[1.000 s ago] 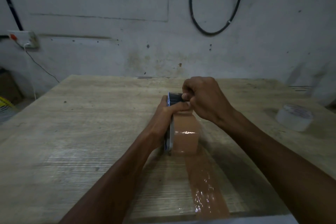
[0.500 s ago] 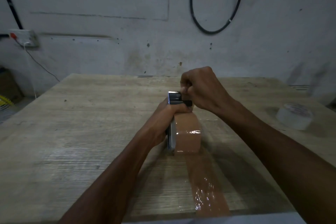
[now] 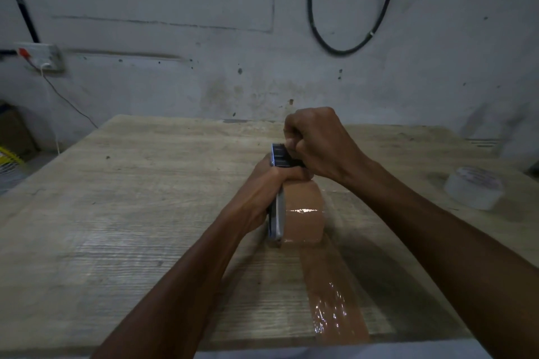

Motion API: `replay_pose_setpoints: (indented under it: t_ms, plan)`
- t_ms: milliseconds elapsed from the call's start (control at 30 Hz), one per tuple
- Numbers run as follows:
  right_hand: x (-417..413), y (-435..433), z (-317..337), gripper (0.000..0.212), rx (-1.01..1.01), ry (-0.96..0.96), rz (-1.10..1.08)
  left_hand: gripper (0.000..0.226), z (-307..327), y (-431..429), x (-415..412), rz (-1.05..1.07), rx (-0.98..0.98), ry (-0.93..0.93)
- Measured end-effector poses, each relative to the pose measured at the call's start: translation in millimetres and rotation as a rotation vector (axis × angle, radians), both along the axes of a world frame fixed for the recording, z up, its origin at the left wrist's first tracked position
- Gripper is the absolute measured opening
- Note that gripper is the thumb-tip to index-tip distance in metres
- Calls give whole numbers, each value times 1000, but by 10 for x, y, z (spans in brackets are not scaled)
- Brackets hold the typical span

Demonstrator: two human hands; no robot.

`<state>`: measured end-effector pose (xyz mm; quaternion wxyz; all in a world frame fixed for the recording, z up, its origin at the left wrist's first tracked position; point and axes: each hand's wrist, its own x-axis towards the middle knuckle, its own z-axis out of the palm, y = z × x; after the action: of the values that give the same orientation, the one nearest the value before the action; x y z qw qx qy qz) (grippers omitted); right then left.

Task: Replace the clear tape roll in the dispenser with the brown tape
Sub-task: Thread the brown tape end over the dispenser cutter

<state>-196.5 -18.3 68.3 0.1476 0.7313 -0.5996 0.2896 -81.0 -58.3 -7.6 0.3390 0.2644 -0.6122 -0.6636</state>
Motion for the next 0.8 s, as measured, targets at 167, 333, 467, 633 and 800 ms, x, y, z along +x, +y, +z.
replay_pose_setpoints:
  t_ms: [167, 333, 467, 633, 800]
  plan:
    - [44, -27, -10, 13, -21, -10, 33, 34, -6, 6, -11, 26, -28, -7]
    - [79, -89, -15, 15, -48, -30, 30, 41, -17, -15, -2, 17, -21, -10]
    - [62, -140, 7, 15, -75, -39, 3, 46, -25, -24, 0, 0, -40, -29]
    - [71, -159, 55, 15, -74, -38, 13, 50, -32, -17, -8, -9, -58, -29]
    - [47, -134, 116, 16, -69, -69, 14, 55, -28, -20, -4, -29, -62, -34]
